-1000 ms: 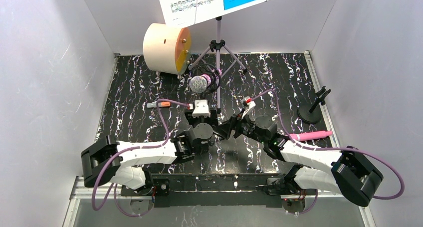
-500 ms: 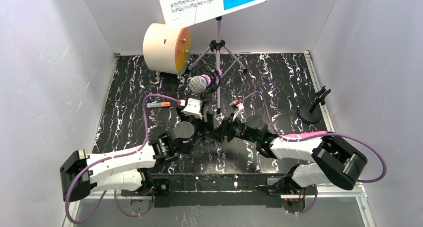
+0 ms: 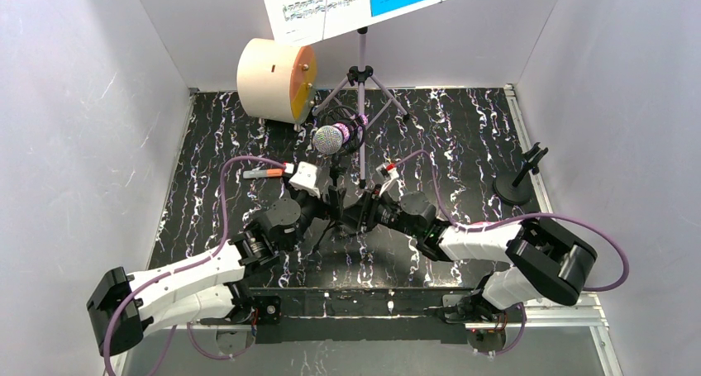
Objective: Pack up the instrument practice props
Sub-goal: Unscrew the knob on the microphone stand.
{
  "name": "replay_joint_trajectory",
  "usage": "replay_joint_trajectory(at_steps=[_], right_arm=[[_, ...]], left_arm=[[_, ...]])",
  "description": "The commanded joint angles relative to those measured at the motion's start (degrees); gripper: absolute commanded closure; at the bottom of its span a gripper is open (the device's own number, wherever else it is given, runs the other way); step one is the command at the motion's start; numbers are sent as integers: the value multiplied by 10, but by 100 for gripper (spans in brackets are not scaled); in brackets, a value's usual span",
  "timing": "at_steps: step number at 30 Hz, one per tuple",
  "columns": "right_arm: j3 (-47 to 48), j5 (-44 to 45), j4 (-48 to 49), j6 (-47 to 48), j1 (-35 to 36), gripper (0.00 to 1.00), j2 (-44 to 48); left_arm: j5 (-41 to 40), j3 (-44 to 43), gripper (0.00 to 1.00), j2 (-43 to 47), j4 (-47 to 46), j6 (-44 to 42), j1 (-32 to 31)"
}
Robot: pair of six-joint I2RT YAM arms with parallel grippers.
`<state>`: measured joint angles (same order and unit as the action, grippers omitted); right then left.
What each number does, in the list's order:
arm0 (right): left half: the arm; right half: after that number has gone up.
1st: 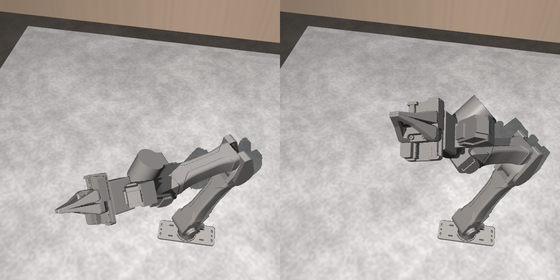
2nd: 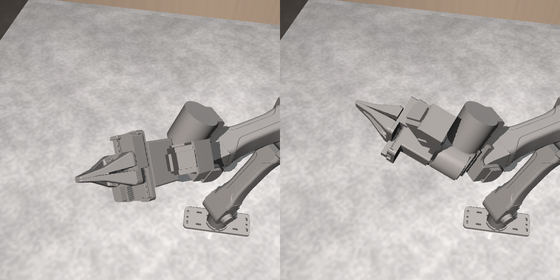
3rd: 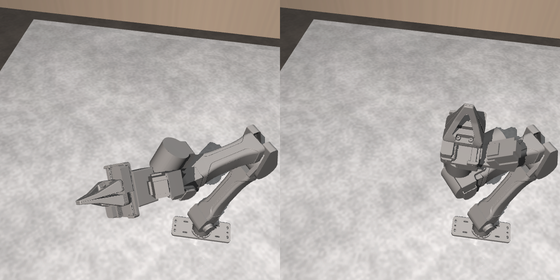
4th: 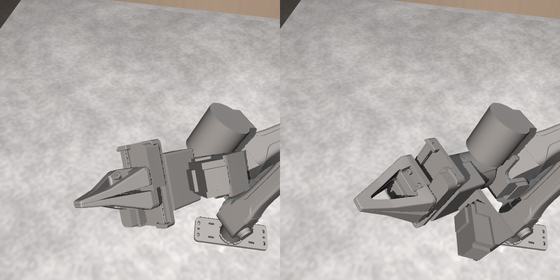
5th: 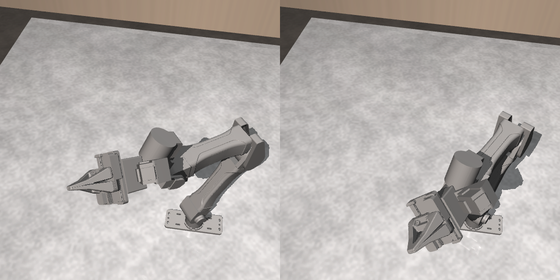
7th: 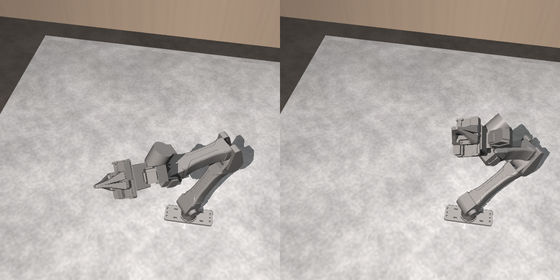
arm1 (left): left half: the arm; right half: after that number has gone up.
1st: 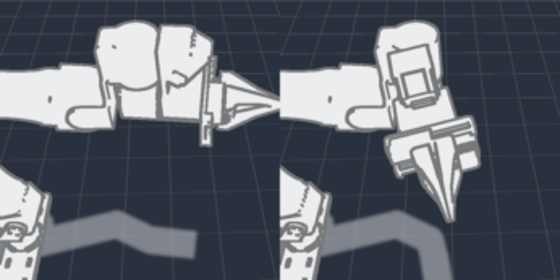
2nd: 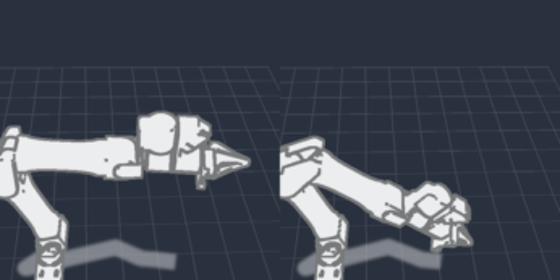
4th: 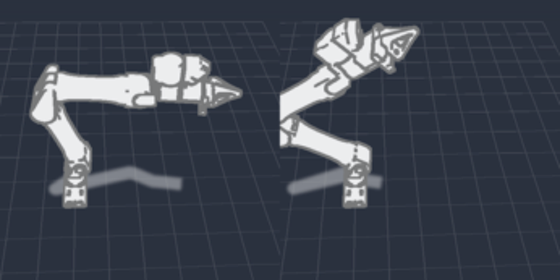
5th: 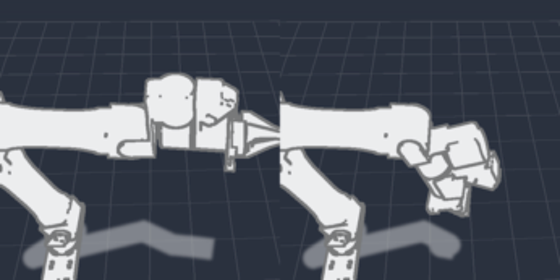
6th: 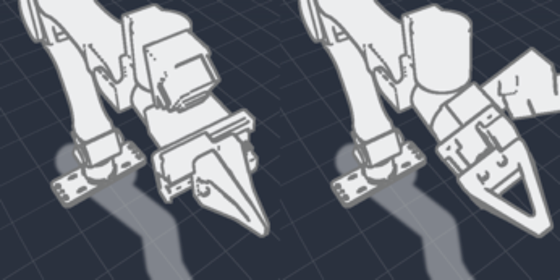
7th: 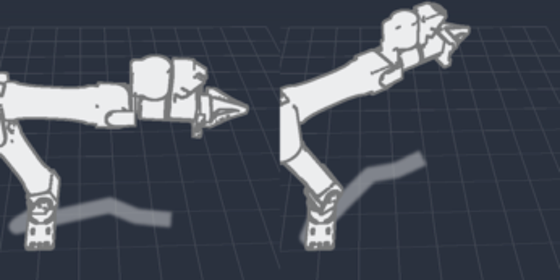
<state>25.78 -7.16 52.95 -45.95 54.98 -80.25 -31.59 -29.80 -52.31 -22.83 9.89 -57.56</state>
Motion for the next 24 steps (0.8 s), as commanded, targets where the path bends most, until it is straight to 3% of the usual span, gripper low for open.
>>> replay_joint_trajectory(at_steps=[1, 7, 15, 19, 24], right_arm=[[29, 19, 45, -7, 1, 41, -8], [34, 25, 50, -14, 1, 49, -18], [19, 68, 34, -8, 1, 78, -5], [29, 65, -25, 62, 0, 97, 30], [72, -41, -143, 158, -37, 99, 62]], left_arm=[[23, 5, 23, -3, -18, 10, 17], [39, 5, 23, -5, -22, 22, 31], [52, 5, 23, -9, -21, 24, 37], [56, 9, 23, -11, -26, 20, 38], [86, 15, 23, -16, -47, 12, 39]])
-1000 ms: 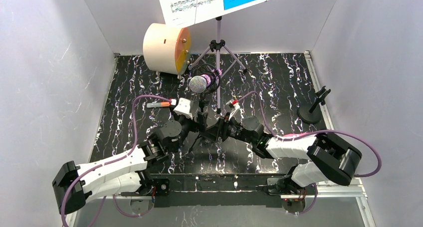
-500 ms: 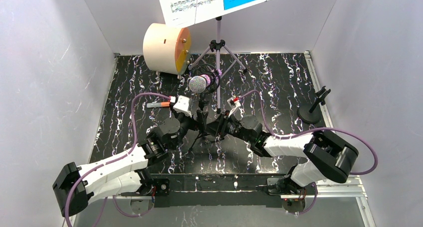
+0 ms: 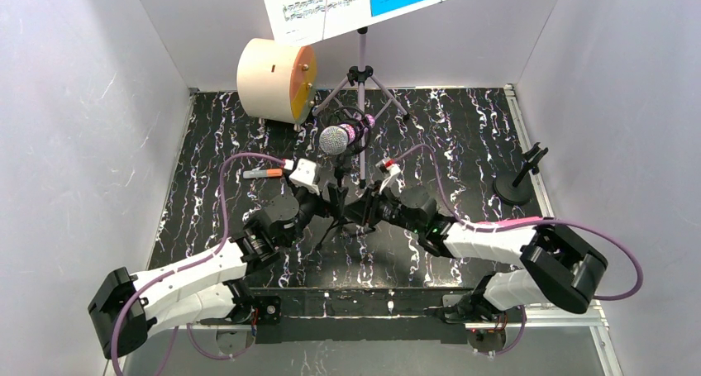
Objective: Pack up the instrument practice props
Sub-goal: Unscrew the knob on the microphone stand.
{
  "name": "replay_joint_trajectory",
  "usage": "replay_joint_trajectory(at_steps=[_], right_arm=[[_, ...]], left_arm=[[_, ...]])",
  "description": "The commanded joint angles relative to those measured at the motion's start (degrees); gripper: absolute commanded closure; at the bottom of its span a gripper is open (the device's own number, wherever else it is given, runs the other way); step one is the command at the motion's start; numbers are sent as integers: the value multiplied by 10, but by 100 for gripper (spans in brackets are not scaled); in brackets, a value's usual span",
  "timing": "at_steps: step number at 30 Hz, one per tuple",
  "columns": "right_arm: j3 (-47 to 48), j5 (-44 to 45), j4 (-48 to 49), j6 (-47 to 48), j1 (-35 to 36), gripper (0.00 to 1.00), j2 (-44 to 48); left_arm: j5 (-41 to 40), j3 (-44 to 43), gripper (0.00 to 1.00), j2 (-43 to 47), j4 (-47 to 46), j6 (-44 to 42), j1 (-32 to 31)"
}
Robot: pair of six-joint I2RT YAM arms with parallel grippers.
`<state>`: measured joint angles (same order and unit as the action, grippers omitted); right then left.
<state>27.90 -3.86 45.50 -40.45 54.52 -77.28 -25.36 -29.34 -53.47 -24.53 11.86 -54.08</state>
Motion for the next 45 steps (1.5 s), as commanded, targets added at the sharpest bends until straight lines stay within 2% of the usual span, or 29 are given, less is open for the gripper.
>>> replay_joint_trajectory(at_steps=[1, 6, 13, 16, 23, 28, 30, 33, 34, 35, 40, 45], right_arm=[[54, -113, -76, 100, -52, 99, 33], [67, -267, -85, 92, -133, 99, 24], [113, -444, -106, 114, -192, 99, -19], [131, -483, -127, 140, -201, 99, -29], [166, -511, -178, 177, -218, 99, -53], [176, -530, -191, 185, -223, 99, -69], [178, -534, -195, 189, -224, 99, -73], [182, -529, -212, 206, -227, 99, -77], [184, -525, -223, 217, -226, 99, -78], [190, -506, -249, 242, -227, 99, -79], [181, -448, -274, 317, -226, 99, -65], [158, -358, -285, 441, -206, 99, -37]], left_arm=[[28, 12, 23, -4, -33, -8, 4], [61, 19, 24, -1, -57, -17, 8], [135, 18, 26, -24, -116, -40, 13], [154, 13, 27, -47, -146, -45, 22], [219, -5, 32, -107, -206, -46, 64], [254, -17, 42, -130, -226, -64, 69], [254, -18, 53, -132, -228, -71, 69], [254, -20, 77, -133, -228, -77, 70], [254, -20, 85, -134, -227, -78, 70], [254, -18, 100, -140, -221, -74, 70], [248, -7, 100, -146, -212, -57, 70], [249, -7, 100, -145, -191, -51, 65]])
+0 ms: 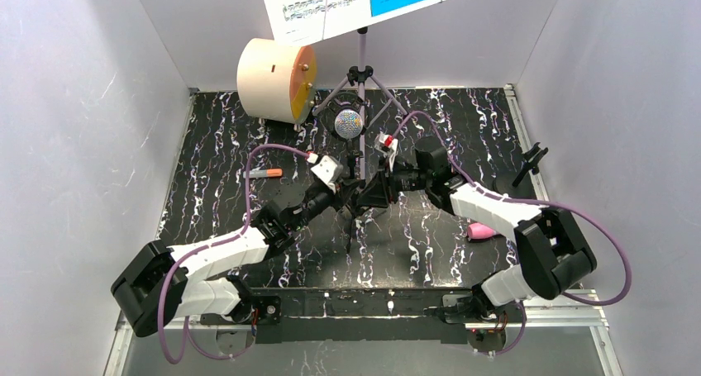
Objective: Pack up the instrument practice props
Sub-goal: Unscrew the knob on the microphone stand.
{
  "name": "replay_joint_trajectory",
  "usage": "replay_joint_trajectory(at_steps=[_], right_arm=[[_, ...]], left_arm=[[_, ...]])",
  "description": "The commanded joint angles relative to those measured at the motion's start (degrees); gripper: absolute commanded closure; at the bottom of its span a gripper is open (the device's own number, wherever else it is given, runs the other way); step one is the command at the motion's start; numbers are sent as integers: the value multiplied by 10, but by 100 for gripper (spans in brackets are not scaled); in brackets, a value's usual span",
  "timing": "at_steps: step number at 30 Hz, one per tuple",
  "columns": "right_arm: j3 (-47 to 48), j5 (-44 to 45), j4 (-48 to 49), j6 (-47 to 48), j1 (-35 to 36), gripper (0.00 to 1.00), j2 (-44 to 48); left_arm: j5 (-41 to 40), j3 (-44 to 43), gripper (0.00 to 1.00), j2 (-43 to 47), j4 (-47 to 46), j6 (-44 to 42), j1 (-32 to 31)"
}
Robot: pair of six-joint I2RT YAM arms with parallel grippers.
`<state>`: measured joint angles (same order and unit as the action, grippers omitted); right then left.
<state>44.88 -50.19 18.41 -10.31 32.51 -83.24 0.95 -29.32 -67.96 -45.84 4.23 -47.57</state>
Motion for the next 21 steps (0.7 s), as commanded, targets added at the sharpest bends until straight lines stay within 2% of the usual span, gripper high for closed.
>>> replay_joint_trajectory(at_steps=[1, 7, 14, 17, 20, 21], right_arm=[[-19, 124, -10, 159, 19, 99, 29], [-61, 205, -5, 320, 64, 99, 58], [-110, 311, 35, 465, 131, 99, 92], [-119, 328, 44, 470, 141, 99, 105], [-121, 325, 43, 421, 141, 99, 115], [-121, 319, 40, 393, 141, 91, 117]], left_arm=[[-15, -7, 100, -1, 24, 24, -2], [-15, 12, 100, -3, 26, 38, -13], [-26, 49, 100, 6, 26, 37, -19], [-36, 59, 100, 17, 26, 38, -19], [-37, 60, 100, 18, 26, 45, -19], [-43, 60, 100, 18, 26, 47, -19]])
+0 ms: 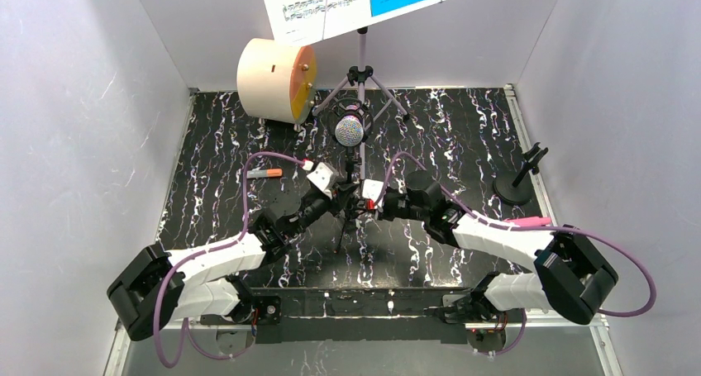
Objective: Pack up the instrument practice props
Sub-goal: Unscrew the knob on the microphone stand.
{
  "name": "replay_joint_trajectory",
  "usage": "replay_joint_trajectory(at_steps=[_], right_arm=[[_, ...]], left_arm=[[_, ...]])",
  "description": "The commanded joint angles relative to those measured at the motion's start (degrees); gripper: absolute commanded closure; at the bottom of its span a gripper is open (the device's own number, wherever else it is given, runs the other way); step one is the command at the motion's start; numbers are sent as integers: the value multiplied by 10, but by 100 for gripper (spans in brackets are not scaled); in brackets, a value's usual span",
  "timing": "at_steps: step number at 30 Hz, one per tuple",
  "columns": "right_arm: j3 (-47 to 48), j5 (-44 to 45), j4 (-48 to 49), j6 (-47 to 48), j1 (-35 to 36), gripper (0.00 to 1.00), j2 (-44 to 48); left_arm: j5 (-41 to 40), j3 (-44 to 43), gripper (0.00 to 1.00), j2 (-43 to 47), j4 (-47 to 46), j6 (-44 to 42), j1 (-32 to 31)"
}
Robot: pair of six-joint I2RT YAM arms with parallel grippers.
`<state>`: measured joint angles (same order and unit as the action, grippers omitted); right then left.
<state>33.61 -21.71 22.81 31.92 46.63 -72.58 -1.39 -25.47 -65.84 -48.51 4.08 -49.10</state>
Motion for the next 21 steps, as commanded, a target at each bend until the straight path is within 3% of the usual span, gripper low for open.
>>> replay_joint_trajectory(at_steps=[1, 3, 7, 12, 21], right_arm=[[-8, 31, -7, -64, 0, 82, 13], [-15, 27, 3, -145, 0, 70, 19], [-60, 72, 86, -340, 0, 57, 46], [-117, 125, 219, -577, 0, 47, 68], [-118, 128, 372, -768, 0, 38, -16]], left_arm=[[-27, 22, 100, -4, 53, 52, -4], [-42, 21, 100, -6, 56, 61, -4], [-69, 18, 100, -12, 59, 88, -4], [-80, 15, 100, -18, 63, 98, -4], [-72, 8, 100, -21, 80, 83, -5]])
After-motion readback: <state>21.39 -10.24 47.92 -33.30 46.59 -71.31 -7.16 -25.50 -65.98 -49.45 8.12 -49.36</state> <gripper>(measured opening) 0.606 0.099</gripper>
